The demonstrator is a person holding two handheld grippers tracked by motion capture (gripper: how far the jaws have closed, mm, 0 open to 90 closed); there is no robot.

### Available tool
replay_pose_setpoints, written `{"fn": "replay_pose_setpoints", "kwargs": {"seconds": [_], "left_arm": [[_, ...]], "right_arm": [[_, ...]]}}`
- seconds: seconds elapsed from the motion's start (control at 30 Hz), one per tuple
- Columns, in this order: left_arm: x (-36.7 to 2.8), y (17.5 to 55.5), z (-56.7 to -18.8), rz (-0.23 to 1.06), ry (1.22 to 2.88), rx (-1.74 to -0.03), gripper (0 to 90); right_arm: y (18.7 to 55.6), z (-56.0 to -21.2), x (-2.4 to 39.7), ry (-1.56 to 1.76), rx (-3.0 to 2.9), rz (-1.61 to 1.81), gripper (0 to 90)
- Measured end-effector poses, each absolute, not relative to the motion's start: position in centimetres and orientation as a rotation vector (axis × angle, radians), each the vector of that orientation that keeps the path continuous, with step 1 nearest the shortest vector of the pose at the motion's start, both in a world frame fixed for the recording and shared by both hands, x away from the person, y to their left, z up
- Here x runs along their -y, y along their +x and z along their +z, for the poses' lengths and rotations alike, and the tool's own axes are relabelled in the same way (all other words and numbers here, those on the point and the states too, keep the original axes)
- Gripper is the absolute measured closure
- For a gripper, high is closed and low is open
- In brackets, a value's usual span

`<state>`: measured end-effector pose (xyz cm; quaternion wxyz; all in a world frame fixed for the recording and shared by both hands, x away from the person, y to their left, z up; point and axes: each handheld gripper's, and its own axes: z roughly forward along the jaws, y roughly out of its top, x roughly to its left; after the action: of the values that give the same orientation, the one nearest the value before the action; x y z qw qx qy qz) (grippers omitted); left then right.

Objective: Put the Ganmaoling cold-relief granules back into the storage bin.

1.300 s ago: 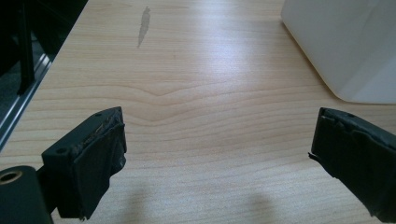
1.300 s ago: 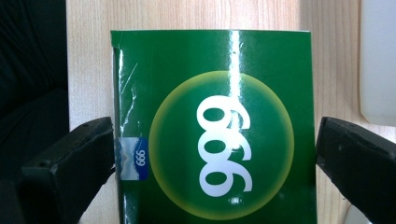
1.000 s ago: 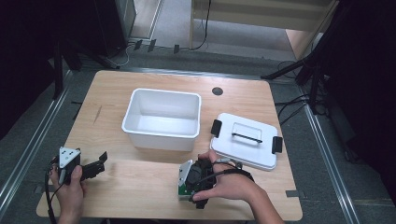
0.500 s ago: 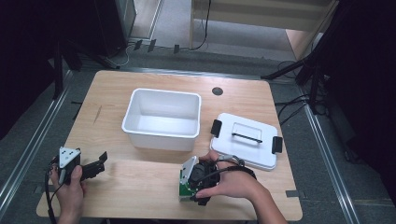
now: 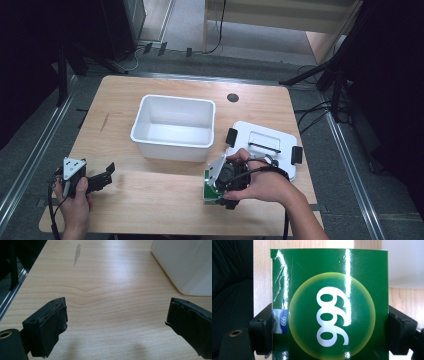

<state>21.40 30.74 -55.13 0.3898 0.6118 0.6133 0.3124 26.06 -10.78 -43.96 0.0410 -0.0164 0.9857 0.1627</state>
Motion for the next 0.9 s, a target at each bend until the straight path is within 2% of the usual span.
{"fn": "replay_pose_setpoints", "kwargs": {"seconds": [0.9], "left_arm": [[-30.7, 21.4, -55.1, 0.797, 1.553, -1.558, 3.5]], "right_arm": [[32.4, -39.1, 15.6, 0.073, -2.949, 0.511, 16.2]]}}
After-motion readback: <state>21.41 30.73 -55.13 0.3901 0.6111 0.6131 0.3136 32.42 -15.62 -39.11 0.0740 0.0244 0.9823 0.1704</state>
